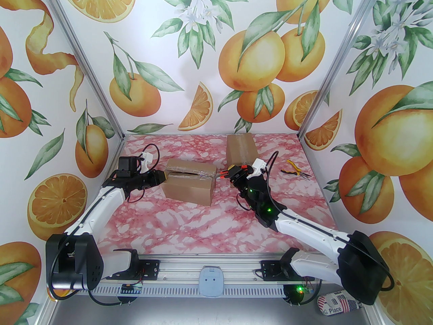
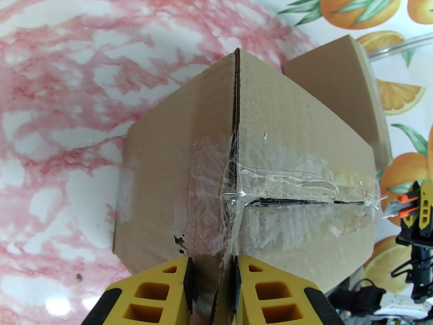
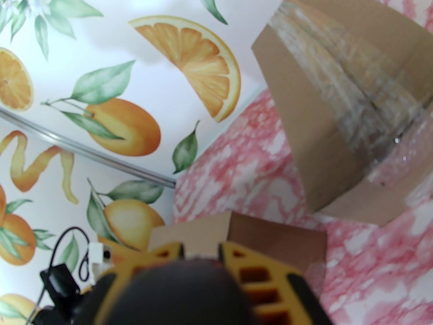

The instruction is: Unpack the express box

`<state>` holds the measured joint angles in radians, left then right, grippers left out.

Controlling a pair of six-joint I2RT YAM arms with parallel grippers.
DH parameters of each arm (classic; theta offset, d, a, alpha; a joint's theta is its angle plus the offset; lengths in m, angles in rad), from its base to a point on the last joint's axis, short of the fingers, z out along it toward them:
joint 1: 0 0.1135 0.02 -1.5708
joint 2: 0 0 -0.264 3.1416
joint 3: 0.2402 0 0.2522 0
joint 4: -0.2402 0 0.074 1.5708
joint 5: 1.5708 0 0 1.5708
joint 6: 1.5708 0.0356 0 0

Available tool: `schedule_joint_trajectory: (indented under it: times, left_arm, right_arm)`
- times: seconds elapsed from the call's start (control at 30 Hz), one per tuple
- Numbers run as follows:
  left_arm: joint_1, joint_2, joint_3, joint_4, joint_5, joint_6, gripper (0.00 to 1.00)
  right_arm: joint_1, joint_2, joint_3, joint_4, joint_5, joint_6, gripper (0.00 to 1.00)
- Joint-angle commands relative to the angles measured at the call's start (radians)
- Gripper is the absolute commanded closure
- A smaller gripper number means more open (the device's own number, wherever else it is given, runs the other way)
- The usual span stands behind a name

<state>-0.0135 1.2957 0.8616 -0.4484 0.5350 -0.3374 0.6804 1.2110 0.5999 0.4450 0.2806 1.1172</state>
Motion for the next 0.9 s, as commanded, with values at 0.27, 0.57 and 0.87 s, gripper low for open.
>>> schedule_joint_trajectory:
  times: [0.27, 0.57, 0.87]
  left_arm:
    - [-0.004, 0.090, -0.110, -0.274, -0.127, 0.011, 0.76]
    - [-0.017, 0.047, -0.134, -0.259, -0.100, -0.047, 0.78]
    - [-0.066, -0.009, -0.140, -0.215, -0.076, -0.148, 0.79]
  right_arm:
    - [0.010, 0.053, 0.023, 0.048, -0.004, 0.019, 1.00]
    - [0.061, 0.075, 0.033, -0.015, 0.050, 0.123, 1.00]
    - [0.135, 0.168, 0.044, 0.010, 0.075, 0.284, 1.00]
